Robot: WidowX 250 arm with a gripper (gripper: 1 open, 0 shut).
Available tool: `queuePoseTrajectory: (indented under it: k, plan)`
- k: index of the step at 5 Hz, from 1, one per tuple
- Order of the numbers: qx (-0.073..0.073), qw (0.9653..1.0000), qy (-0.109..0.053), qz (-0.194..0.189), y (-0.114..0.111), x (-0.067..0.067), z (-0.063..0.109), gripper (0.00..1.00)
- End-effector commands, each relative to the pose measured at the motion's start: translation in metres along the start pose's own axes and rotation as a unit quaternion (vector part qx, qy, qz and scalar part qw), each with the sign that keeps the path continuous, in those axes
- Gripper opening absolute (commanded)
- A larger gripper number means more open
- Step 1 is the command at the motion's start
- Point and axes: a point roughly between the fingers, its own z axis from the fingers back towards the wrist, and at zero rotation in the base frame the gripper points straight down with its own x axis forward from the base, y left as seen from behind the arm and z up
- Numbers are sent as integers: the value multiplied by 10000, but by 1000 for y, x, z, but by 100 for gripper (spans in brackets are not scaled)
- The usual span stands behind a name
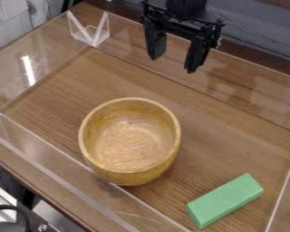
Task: Put the green block in the brown bowl
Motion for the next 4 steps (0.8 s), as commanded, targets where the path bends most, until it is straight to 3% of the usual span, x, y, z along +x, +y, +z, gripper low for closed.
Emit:
queuePoseTrajectory:
  k: [1, 2, 3, 4]
  plan:
    - [-23, 9984, 23, -565, -21, -19, -12, 100]
    - [-51, 9918, 8, -1280, -54, -48, -25, 100]
    - [-29, 9817, -196, -1894, -86, -69, -39, 100]
    - [-24, 9769, -308, -2116, -109, -81, -56, 100]
